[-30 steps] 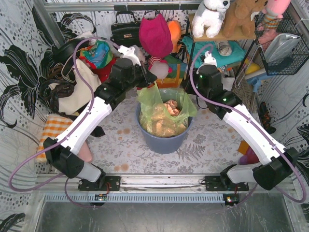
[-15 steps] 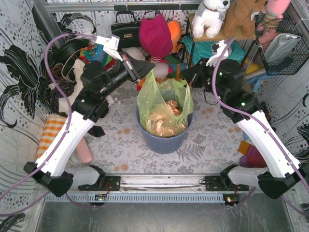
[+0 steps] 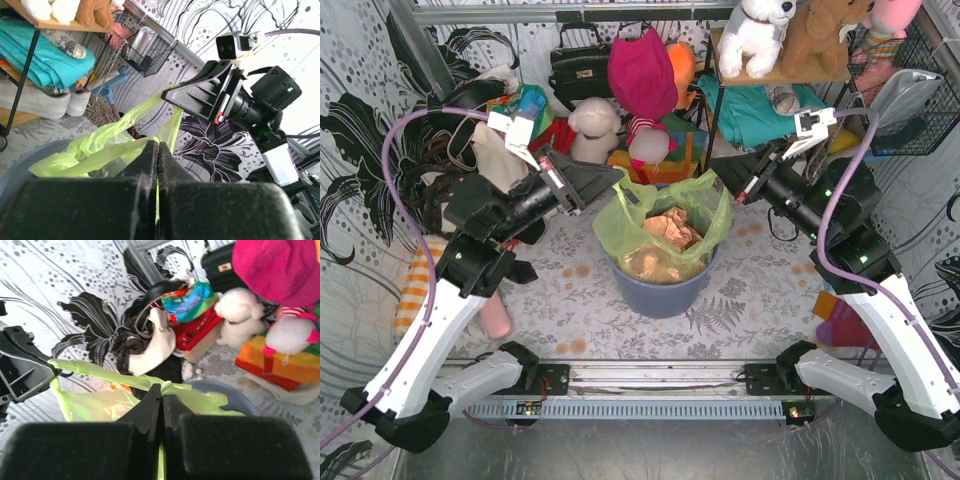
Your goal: Tie the trash bag
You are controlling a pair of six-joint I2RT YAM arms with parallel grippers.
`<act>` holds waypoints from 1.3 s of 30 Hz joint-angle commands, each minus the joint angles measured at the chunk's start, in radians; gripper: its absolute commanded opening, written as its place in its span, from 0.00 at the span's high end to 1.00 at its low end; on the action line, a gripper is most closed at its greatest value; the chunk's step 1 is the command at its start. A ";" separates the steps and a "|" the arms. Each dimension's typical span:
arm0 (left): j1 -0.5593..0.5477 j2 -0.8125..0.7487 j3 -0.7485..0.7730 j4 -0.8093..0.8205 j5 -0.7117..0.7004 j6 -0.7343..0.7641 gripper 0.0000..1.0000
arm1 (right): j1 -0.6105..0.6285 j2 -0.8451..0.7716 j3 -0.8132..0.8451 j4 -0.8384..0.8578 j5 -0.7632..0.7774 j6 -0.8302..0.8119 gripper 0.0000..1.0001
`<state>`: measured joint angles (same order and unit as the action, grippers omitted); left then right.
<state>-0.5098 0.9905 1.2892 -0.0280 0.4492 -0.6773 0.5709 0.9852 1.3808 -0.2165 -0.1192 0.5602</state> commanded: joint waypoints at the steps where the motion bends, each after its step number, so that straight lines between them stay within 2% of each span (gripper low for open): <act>1: -0.001 -0.073 0.008 0.068 -0.015 0.007 1.00 | 0.001 -0.011 -0.006 0.174 -0.099 0.011 1.00; 5: -0.001 -0.073 0.085 -0.001 -0.185 0.040 1.00 | 0.000 0.031 0.057 0.259 -0.094 -0.007 1.00; 10: 0.000 -0.027 0.202 -0.071 -0.339 0.081 1.00 | 0.001 0.045 0.115 0.274 0.007 -0.054 1.00; 17: 0.001 0.055 0.325 -0.096 -0.325 0.094 1.00 | 0.000 -0.029 0.074 0.312 0.092 -0.076 1.00; 25: 0.001 -0.038 0.225 -0.096 -0.377 0.091 1.00 | 0.001 -0.111 -0.008 0.296 0.135 -0.082 1.00; 26: 0.001 -0.047 0.213 -0.102 -0.372 0.095 0.98 | 0.000 -0.113 -0.010 0.283 0.123 -0.081 0.99; 27: 0.001 -0.056 0.205 -0.107 -0.361 0.101 0.87 | 0.000 -0.113 -0.010 0.270 0.108 -0.076 0.96; 30: 0.001 -0.061 0.195 -0.146 -0.312 0.128 0.68 | 0.001 -0.103 0.007 0.205 0.046 -0.054 0.86; 34: 0.001 -0.029 0.234 -0.245 -0.298 0.150 0.42 | 0.000 -0.055 0.086 0.039 -0.028 -0.006 0.63; 36: 0.001 0.000 0.268 -0.302 -0.272 0.173 0.34 | 0.000 -0.039 0.099 -0.008 -0.061 0.017 0.57; 39: 0.001 0.048 0.307 -0.344 -0.207 0.186 0.29 | 0.000 -0.026 0.098 -0.036 -0.090 0.036 0.52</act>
<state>-0.5098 0.9825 1.5463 -0.2913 0.1577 -0.5385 0.5709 0.9478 1.4521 -0.1638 -0.1329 0.5522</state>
